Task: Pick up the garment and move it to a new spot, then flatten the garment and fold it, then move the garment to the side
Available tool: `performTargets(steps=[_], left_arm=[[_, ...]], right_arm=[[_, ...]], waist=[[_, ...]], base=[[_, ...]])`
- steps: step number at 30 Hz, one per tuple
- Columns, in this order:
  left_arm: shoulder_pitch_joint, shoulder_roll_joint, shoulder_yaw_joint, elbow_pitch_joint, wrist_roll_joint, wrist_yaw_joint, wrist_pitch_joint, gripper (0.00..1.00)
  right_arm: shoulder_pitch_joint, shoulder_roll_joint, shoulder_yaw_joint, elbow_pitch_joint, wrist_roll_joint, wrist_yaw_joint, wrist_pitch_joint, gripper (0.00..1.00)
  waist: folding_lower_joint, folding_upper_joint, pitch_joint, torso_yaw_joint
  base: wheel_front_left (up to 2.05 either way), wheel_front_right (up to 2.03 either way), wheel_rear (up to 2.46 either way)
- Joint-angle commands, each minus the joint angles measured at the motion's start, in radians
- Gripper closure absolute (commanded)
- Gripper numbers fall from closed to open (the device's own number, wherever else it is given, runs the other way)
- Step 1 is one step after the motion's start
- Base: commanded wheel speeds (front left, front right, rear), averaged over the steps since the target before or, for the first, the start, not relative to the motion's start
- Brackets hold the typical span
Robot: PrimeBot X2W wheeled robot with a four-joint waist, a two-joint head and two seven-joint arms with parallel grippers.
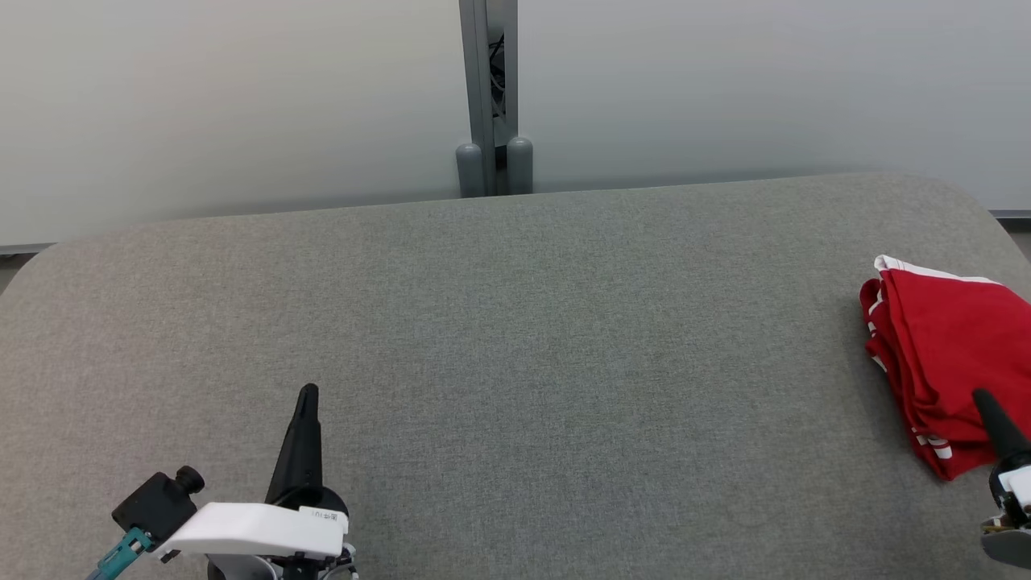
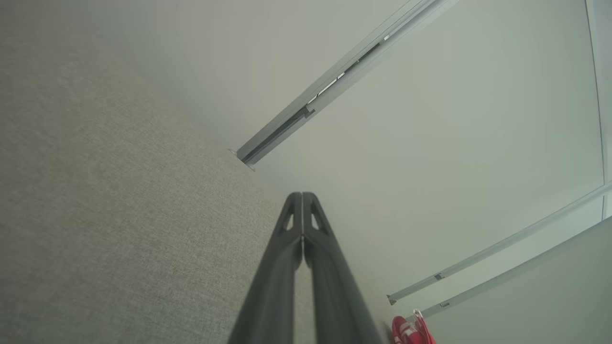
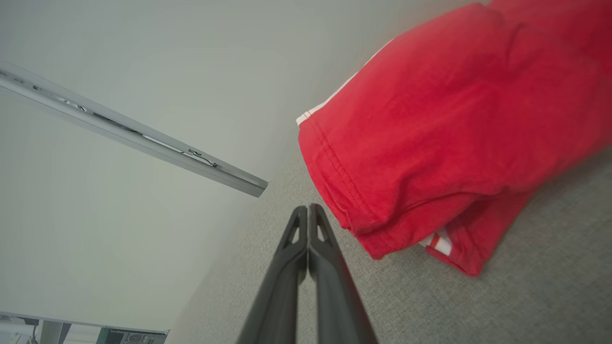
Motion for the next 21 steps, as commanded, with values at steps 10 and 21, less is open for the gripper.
performTargets(steps=[10, 21], left_arm=[[-0.043, -0.003, -0.014, 0.008, -0.126, -0.019, -0.012, 1.00], [-0.061, -0.009, -0.027, 0.020, -0.225, -0.030, -0.021, 1.00]], right_arm=[[-0.057, -0.030, -0.062, 0.028, 0.128, 0.001, 0.074, 1.00], [-0.083, -0.042, -0.108, 0.057, 0.223, 0.001, 0.130, 1.00]], waist=[[0.0000, -0.0001, 0.003, 0.000], [0.0000, -0.0001, 0.005, 0.000]], base=[[0.00, 0.00, 0.00], [0.00, 0.00, 0.00]])
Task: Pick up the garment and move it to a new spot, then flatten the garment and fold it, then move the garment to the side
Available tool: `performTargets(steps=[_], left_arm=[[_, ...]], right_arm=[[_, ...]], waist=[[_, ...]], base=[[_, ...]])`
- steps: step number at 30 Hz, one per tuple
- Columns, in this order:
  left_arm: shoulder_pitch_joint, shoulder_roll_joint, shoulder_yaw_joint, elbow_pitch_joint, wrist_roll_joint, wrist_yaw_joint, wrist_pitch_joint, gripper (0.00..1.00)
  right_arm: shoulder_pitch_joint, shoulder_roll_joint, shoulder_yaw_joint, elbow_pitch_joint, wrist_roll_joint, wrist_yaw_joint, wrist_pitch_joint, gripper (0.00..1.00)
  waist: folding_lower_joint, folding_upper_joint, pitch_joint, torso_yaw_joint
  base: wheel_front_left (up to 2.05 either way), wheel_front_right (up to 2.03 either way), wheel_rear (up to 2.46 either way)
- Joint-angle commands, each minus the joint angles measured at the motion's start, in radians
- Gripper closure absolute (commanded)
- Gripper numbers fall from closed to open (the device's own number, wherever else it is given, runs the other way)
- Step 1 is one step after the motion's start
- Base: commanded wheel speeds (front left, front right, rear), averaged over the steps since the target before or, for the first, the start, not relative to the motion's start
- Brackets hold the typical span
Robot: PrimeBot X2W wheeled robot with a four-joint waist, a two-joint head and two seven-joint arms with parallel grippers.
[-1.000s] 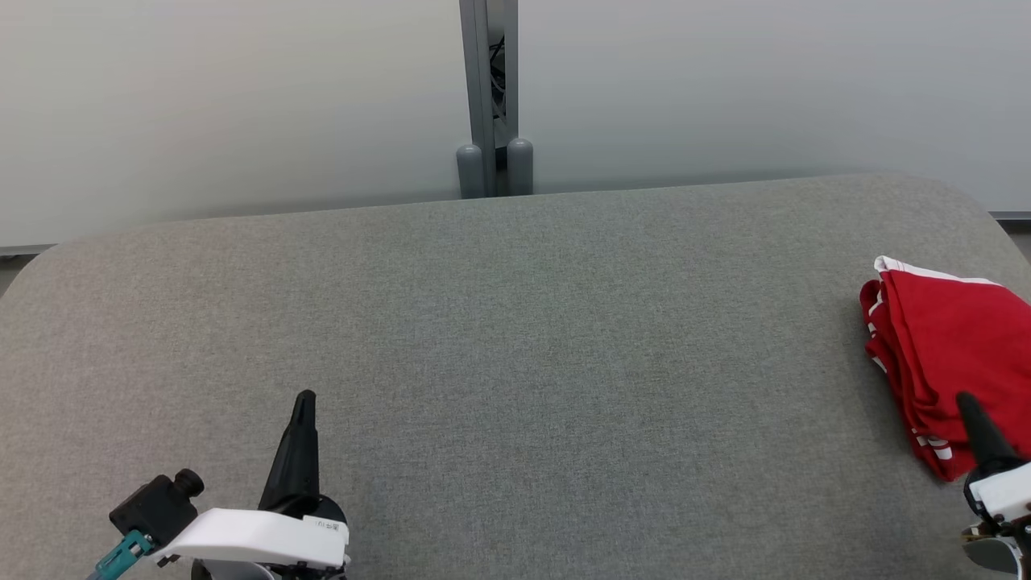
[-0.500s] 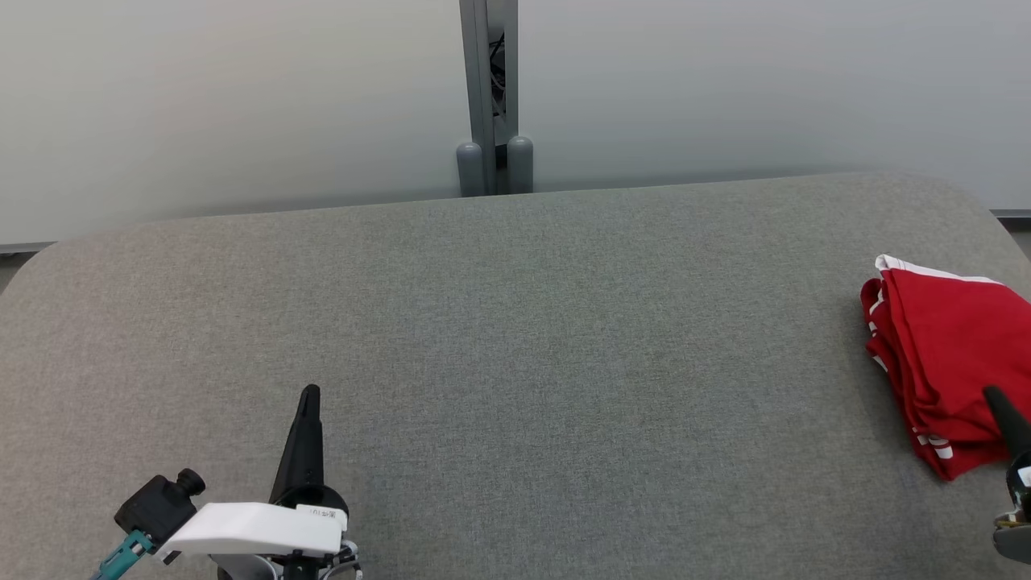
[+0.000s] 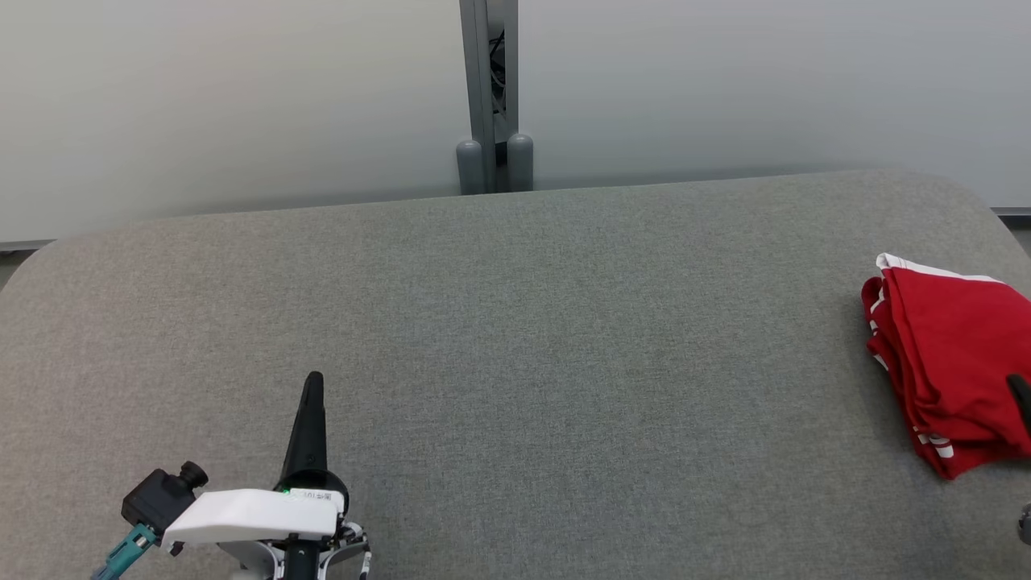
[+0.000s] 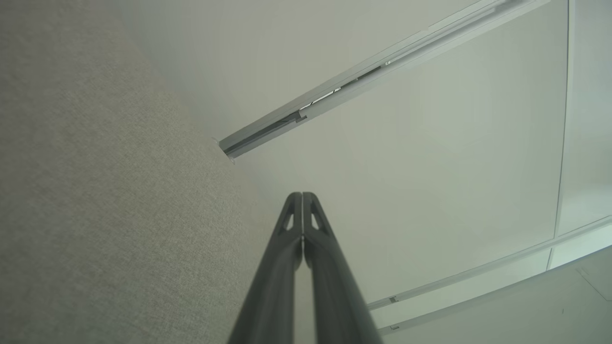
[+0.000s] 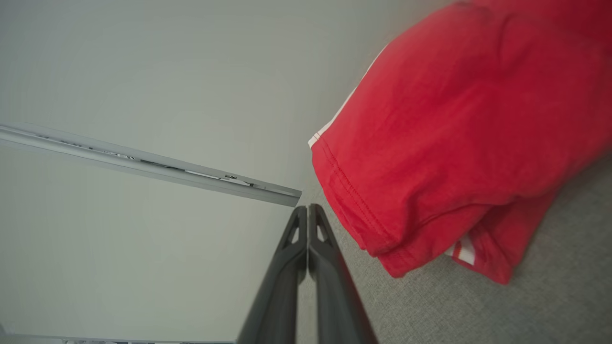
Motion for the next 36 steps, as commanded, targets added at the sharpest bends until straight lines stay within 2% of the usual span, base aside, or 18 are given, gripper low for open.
performTargets(steps=[1, 36], left_arm=[[-0.022, 0.000, 0.000, -0.004, -0.021, -0.009, -0.005, 1.00], [-0.073, -0.016, -0.037, 0.033, -0.303, -0.040, -0.025, 1.00]], right_arm=[[-0.028, -0.014, -0.013, -0.003, 0.020, 0.002, 0.013, 1.00], [-0.096, -0.051, -0.146, 0.084, 0.297, 0.002, 0.177, 1.00]], waist=[[0.0000, -0.0001, 0.000, 0.000], [0.0000, -0.0001, 0.010, 0.000]], base=[[0.00, 0.00, 0.00], [0.00, 0.00, 0.00]])
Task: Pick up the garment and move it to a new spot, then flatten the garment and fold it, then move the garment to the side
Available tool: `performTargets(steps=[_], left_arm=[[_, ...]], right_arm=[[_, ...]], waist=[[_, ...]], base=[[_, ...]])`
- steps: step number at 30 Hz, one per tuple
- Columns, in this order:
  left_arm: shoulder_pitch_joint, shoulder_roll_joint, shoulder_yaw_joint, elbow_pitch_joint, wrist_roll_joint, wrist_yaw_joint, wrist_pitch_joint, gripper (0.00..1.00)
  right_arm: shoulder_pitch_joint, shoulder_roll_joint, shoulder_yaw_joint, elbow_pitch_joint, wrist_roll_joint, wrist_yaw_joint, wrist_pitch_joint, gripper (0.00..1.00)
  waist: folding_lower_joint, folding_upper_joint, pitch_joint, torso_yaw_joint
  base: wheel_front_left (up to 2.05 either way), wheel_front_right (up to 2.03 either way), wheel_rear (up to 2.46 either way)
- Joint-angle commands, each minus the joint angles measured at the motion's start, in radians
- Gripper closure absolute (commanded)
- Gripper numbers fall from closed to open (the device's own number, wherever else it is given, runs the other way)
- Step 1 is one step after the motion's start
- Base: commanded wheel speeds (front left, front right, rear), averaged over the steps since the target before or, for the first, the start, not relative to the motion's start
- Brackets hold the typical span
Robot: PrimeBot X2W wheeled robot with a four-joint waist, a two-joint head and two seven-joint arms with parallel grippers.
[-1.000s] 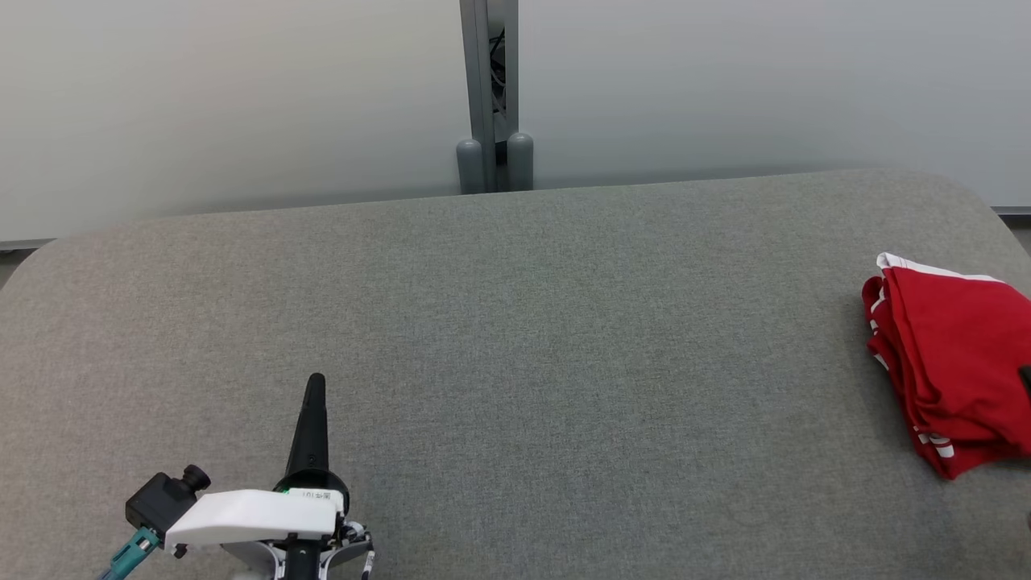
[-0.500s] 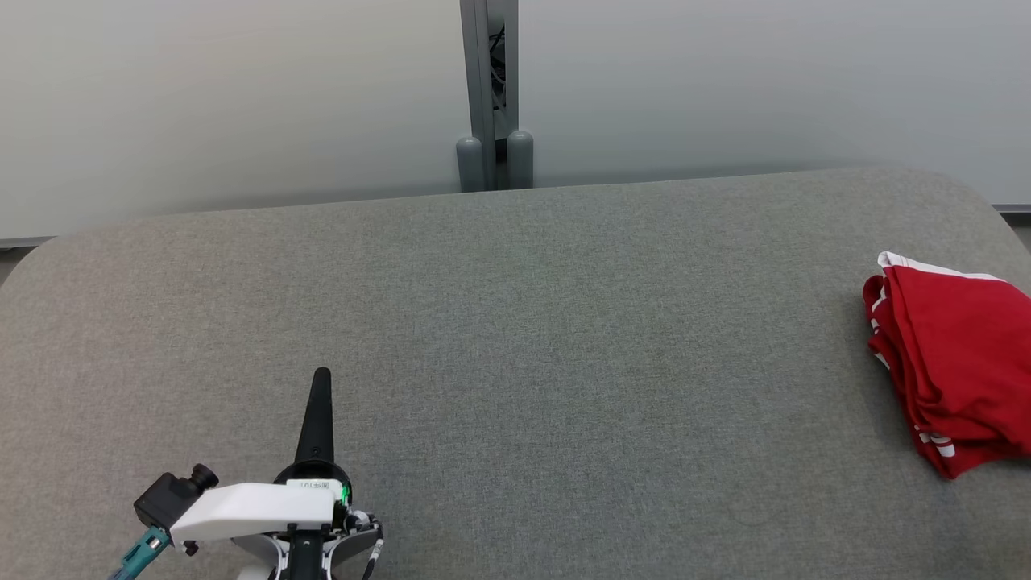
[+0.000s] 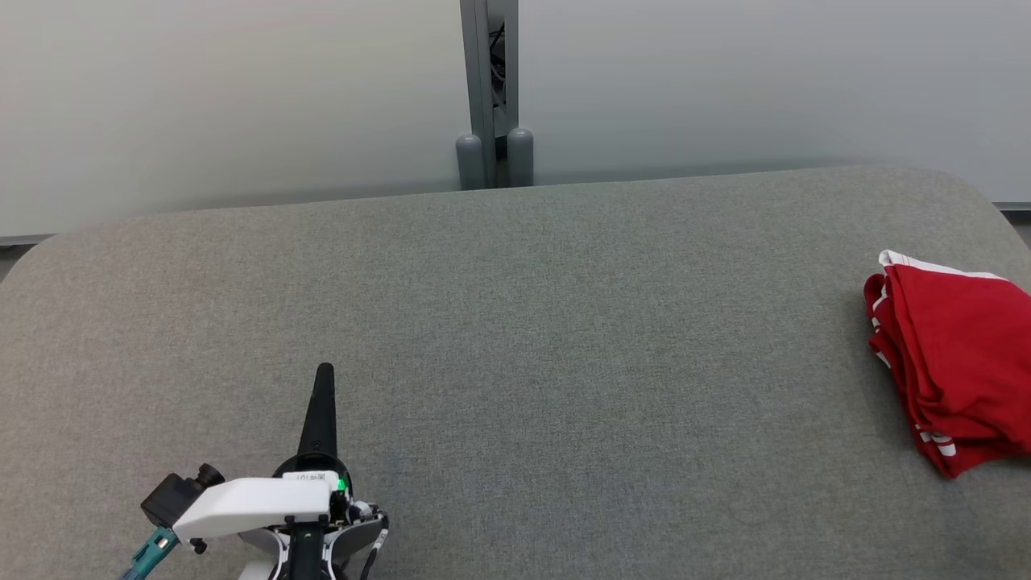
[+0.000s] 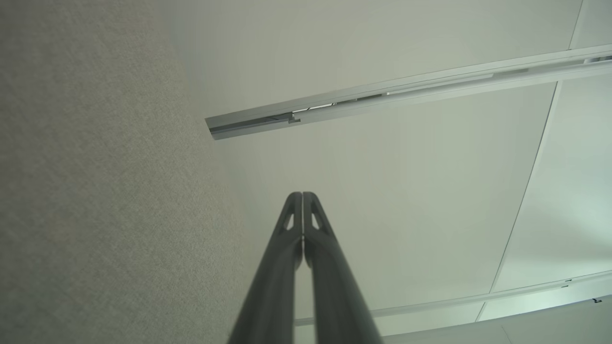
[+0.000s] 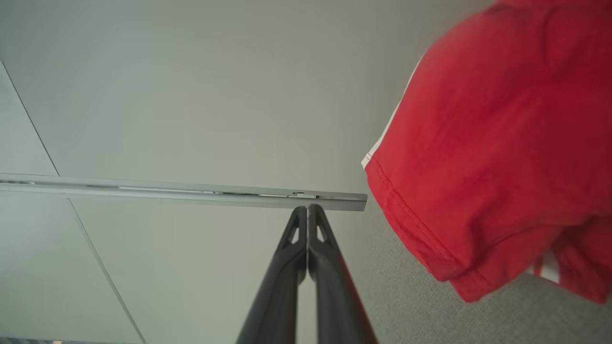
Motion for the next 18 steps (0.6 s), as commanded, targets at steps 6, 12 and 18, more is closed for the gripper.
performTargets(steps=[6, 12, 18], left_arm=[[-0.029, 0.001, -0.006, 0.007, -0.058, -0.011, -0.007, 1.00], [-0.037, -0.001, -0.010, 0.012, -0.093, -0.016, -0.008, 1.00], [-0.042, -0.002, -0.013, 0.014, -0.111, -0.016, -0.010, 1.00]], right_arm=[[-0.026, -0.018, -0.031, 0.016, 0.062, 0.002, 0.036, 1.00], [-0.036, -0.021, -0.047, 0.028, 0.095, 0.002, 0.056, 1.00], [-0.040, -0.023, -0.054, 0.035, 0.113, 0.002, 0.067, 1.00]], waist=[[0.0000, 0.0000, 0.002, 0.000], [0.0000, 0.0000, 0.003, 0.000], [0.0000, 0.0000, 0.004, 0.000]], base=[[0.00, 0.00, 0.00], [0.00, 0.00, 0.00], [0.00, 0.00, 0.00]])
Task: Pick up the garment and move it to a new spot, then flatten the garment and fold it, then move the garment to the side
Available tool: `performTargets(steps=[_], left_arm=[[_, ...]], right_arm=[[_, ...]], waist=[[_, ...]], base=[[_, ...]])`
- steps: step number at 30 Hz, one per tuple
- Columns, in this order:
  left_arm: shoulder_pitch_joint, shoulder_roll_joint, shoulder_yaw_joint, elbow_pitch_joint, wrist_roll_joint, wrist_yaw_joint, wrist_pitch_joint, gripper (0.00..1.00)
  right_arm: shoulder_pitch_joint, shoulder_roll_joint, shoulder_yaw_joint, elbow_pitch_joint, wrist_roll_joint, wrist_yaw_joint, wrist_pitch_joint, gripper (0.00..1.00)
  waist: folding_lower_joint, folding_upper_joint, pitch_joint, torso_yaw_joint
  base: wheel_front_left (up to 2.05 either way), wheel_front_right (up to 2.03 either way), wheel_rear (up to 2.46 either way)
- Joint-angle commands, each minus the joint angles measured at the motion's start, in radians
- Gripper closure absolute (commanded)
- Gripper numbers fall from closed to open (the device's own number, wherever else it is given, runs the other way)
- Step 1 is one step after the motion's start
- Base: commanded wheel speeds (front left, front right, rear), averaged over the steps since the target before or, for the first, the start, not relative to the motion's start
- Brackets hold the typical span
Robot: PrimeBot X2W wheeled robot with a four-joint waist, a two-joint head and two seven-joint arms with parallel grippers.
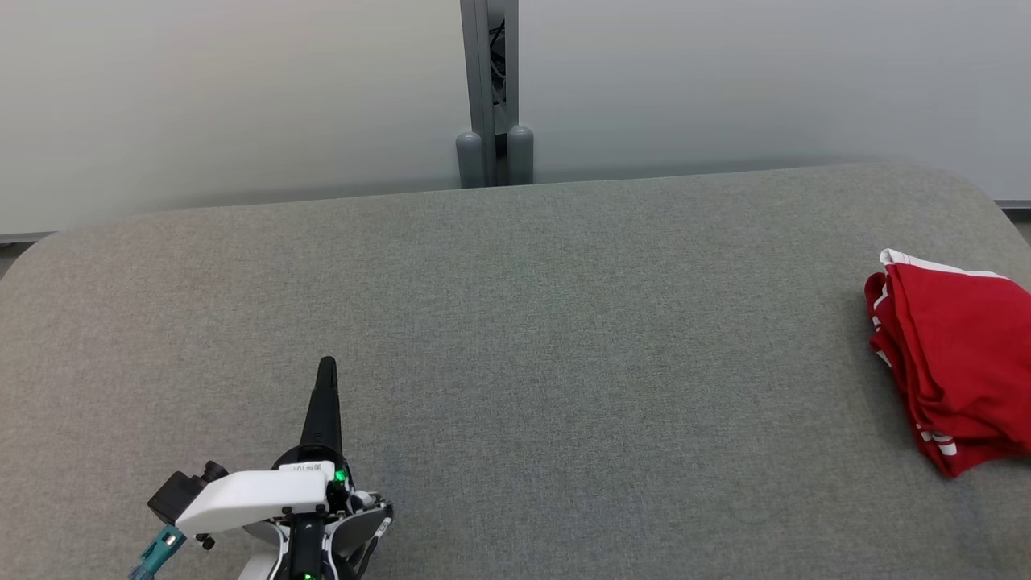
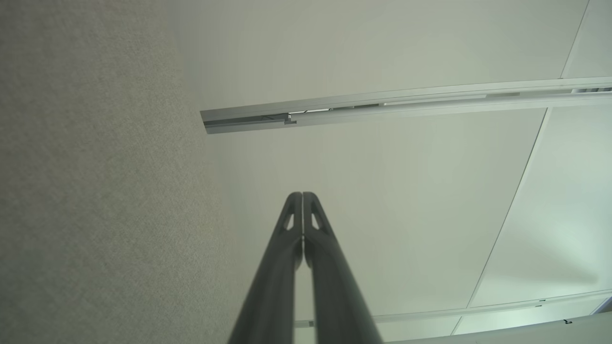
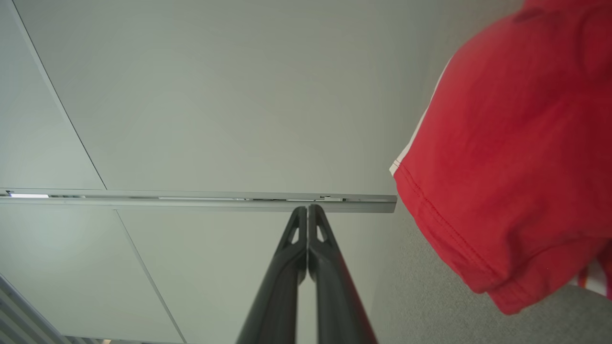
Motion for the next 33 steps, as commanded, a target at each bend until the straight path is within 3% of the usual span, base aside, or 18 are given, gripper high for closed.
performTargets(steps=[1, 33], left_arm=[[-0.019, 0.003, 0.001, 0.003, -0.003, -0.004, -0.001, 1.00], [-0.019, 0.003, 0.001, 0.002, -0.002, -0.004, -0.001, 1.00]], right_arm=[[-0.010, -0.005, -0.001, 0.004, 0.006, 0.002, 0.005, 1.00], [-0.006, -0.005, -0.001, 0.004, 0.006, 0.002, 0.005, 1.00]], waist=[[0.0000, 0.0000, 0.000, 0.000], [0.0000, 0.0000, 0.000, 0.000]], base=[[0.00, 0.00, 0.00], [0.00, 0.00, 0.00]])
